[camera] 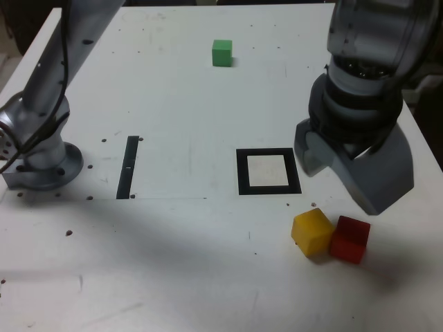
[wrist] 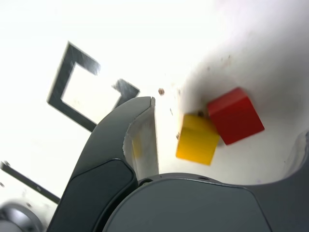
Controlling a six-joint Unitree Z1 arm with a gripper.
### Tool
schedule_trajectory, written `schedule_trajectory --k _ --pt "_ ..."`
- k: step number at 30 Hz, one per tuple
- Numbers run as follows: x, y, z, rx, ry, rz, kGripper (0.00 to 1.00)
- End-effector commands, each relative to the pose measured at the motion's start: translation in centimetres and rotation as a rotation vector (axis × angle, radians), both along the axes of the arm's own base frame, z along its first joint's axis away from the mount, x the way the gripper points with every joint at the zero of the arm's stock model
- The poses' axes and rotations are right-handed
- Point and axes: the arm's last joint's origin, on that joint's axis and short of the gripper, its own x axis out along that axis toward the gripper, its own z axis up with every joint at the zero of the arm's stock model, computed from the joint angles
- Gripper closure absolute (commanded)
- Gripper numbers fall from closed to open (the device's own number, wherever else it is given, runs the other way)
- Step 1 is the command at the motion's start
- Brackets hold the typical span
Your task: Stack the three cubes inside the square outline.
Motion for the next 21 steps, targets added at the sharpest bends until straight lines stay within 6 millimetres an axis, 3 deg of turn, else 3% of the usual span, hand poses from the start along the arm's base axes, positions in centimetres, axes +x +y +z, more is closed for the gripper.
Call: schedule_trajectory --k 1,12,21 --pt "0.2 0.2 0.2 0.029 -0.013 -0.032 0.0" --pt "0.1 0.2 0.7 0.138 0.015 -0.339 0.0" --pt "-0.5 -0.9 0.2 0.149 0.062 -0.464 0.01"
